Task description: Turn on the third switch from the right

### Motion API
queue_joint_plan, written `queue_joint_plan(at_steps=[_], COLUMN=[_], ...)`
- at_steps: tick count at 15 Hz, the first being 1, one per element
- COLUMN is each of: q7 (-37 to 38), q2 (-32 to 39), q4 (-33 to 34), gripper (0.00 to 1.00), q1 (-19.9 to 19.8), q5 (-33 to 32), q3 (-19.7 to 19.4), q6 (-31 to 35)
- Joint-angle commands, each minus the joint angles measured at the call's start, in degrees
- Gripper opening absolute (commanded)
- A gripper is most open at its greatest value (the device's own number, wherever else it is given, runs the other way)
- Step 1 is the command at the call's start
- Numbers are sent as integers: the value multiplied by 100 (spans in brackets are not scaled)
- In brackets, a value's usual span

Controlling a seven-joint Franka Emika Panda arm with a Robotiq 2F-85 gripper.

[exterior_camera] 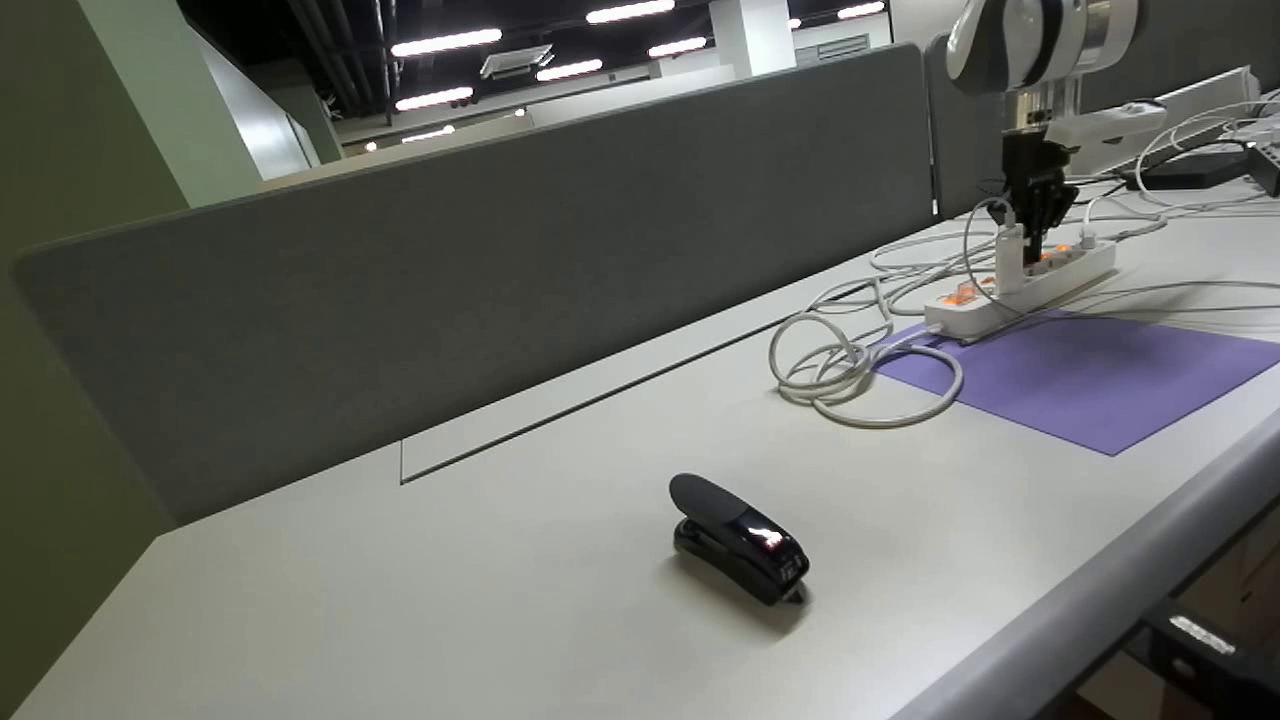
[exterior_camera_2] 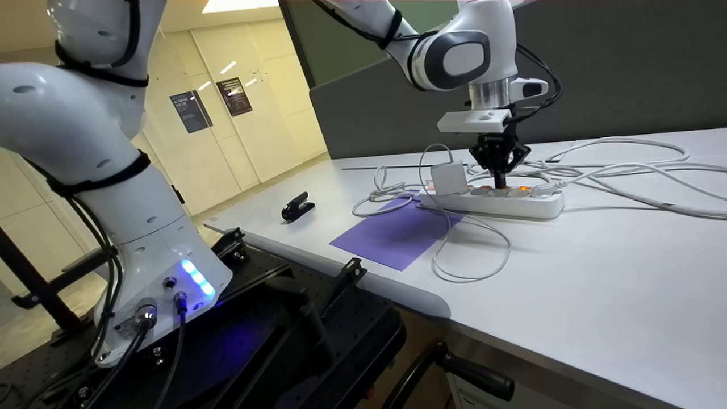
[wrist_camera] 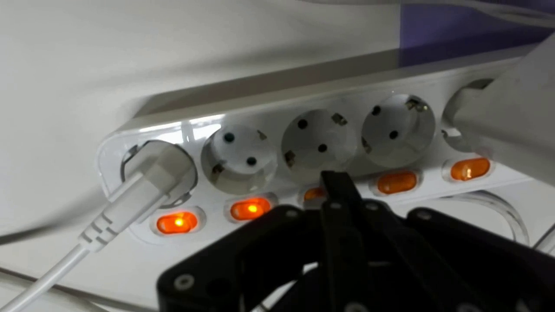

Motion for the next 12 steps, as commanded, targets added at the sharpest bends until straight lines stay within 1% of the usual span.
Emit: queue_joint_plan(at_steps=[1,3,5,8,12], q7=[-62,-77,-78,-93,-51], q2=[180,267,338,399,444], q4=[414,590,733,843,924], gripper=[0,0,0,0,0], q1=[-104,-126,-110,-107,-96], q5=[141,192,209,188,171], q3=[63,63,34,30,8], q6=[-450,-622,-638,-571,-712])
